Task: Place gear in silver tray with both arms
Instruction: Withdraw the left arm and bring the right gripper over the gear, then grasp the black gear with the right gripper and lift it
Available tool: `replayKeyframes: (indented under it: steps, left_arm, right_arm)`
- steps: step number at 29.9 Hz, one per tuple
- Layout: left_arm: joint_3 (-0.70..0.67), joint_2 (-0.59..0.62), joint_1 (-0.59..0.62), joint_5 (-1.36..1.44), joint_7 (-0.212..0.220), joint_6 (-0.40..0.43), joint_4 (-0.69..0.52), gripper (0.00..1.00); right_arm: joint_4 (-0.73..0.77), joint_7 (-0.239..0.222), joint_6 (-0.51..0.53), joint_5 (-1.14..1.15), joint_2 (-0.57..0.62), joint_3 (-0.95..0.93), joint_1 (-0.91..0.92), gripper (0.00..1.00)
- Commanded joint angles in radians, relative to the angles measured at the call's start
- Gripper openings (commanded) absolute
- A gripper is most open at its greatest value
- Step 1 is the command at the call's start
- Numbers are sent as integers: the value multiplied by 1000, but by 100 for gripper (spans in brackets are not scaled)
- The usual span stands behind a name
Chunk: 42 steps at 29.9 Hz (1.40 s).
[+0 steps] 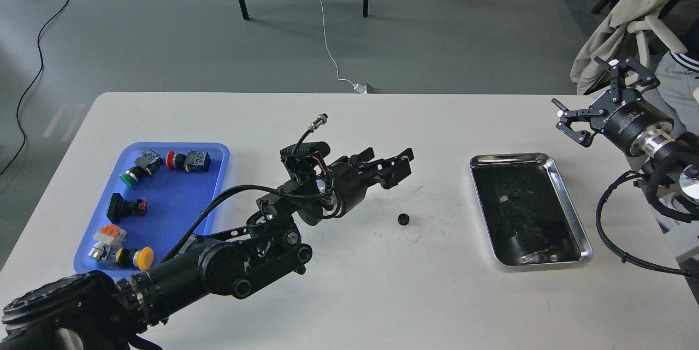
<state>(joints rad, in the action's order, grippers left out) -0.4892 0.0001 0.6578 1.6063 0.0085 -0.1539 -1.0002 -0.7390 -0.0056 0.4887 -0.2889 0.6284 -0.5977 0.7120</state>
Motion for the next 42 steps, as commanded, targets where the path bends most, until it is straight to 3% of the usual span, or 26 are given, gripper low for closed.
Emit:
replayKeyframes:
  steps: [1, 5, 11, 17, 21, 24, 32, 42]
  left_arm:
    - [-132, 0, 23, -167, 1, -7, -23, 98]
    - [-267, 73, 62, -449, 7, -7, -66, 98]
    - [-385, 244, 71, -776, 1, 4, -57, 98]
    - [-399, 376, 54, -1012, -2, 60, -46, 98]
    - [-399, 419, 46, -1109, -2, 122, -2, 98]
    - [-397, 432, 45, -1138, -2, 152, 43, 98]
    - [-399, 445, 45, -1191, -12, 276, 132, 98]
    - [-397, 446, 37, -1189, -64, 284, 150, 98]
  right_arm:
    - [-109, -1, 0, 227, 8, 13, 32, 98]
    - [-287, -20, 0, 630, 40, 27, 52, 98]
    - [-483, -117, 0, 962, 39, 87, 133, 98]
    - [-459, -140, 0, 975, -79, 577, 505, 98]
    - [-459, -180, 0, 972, -177, 772, 656, 99]
    - [-453, -203, 0, 972, -251, 848, 702, 99]
    - [-424, -205, 0, 961, -360, 987, 727, 99]
    - [-339, -205, 0, 959, -458, 1059, 725, 97]
